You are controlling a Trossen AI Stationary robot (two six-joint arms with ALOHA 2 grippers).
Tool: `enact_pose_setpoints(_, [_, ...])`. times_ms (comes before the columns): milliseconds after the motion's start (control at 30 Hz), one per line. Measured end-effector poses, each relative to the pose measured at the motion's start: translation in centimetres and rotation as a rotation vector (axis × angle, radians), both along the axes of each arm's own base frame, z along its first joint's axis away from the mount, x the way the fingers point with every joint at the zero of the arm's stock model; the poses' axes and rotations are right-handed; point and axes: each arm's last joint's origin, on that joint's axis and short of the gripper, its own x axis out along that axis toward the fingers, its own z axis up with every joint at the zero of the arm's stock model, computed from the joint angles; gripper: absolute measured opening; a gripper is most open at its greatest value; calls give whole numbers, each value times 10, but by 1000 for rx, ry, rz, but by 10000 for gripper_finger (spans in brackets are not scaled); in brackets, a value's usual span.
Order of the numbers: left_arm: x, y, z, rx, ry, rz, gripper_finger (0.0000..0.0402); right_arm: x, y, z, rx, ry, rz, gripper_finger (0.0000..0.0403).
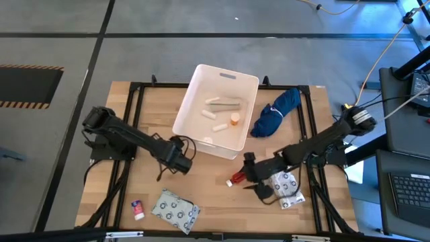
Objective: Pick & place medical supplies in basket/bin
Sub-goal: Put the red pill bottle into the white basket
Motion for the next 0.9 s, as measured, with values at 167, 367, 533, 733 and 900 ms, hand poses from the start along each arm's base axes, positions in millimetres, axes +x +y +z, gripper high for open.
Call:
enact_pose_setpoints(167, [21, -1, -19, -56, -54, -34, 290, 5, 4, -24, -90, 61, 47, 307])
enact_pose_setpoints(367, [43, -7, -30, -142, -210, -62, 290, 11, 2, -49, -134, 144, 21, 307])
enact_pose_setpoints(533, [51, -9, -28, -169, -303, -64, 290, 14, -1, -61, -206, 162, -26, 307])
enact_pose_setpoints(733, [54, -10, -28, -185, -335, -56, 290, 17, -6, -69, -228, 186, -50, 299])
enact_pose_setpoints(900, [54, -10, -28, -185, -337, -49, 290, 16, -6, -70, -233, 197, -46, 252])
